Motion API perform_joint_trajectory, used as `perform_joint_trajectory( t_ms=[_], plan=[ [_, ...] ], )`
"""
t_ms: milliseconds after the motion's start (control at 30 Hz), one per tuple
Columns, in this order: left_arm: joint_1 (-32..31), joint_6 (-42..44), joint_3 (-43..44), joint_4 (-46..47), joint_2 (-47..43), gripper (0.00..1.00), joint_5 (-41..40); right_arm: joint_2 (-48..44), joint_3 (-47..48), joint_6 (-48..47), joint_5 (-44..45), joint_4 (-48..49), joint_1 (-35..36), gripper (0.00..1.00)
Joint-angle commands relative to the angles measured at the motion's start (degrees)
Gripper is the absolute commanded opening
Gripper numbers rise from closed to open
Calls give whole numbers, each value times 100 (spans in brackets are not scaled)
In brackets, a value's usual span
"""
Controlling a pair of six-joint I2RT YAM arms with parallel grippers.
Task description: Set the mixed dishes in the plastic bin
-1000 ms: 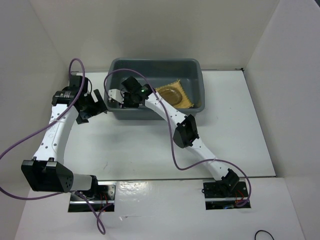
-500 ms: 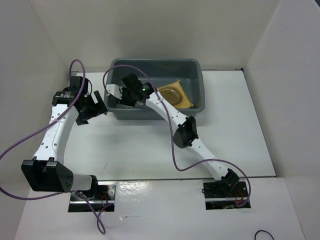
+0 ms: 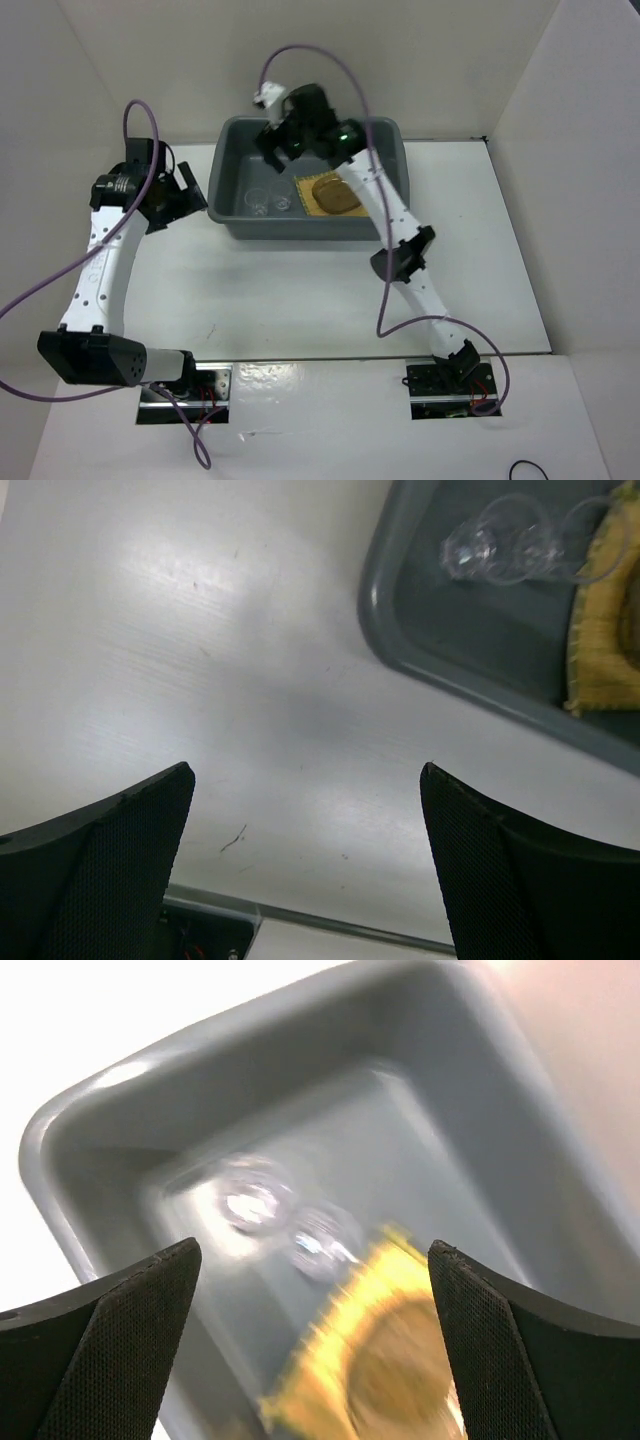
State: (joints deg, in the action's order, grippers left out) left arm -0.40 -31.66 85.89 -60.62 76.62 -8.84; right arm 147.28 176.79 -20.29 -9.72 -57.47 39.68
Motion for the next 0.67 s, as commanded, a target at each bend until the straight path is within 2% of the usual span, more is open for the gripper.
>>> perform_joint_trajectory(
  t_ms=[0,33,133,167,267,300,367,400,467,633],
  plan=[
    [-12,195,463,217,-331,100,-31,-1428,-701,906,451,-440,-778,99],
    [-12,256,525,374,-384,100,92,-1909,-951,809,958,-440,-830,99],
    [-65,327,657,700,-446,100,803,-2580,-2075,729,805,-536,-1435,99],
    [-65,327,657,770,-446,100,979,-3113,-2487,607,700,-641,-1759,99],
    [-65,178,719,1314,-586,100,1585,-4395,-4847,491,410,-581,-2471,99],
    [-65,125,580,1942,-700,100,1935,-4662,-5247,491,409,-581,-2596,99],
    [-65,-59,246,2692,-1157,100,2114,-5409,-6308,491,567,-581,-2816,99],
    [-65,-60,-182,3348,-1297,100,2115,-5621,-6610,491,646,-529,-2817,99],
    [-65,-130,-545,3740,-1588,100,2054,-6147,-7347,491,996,-362,-2817,99],
    [-65,-77,-731,3698,-1334,100,2000,-6782,-8246,430,1375,-152,-3036,99]
  ],
)
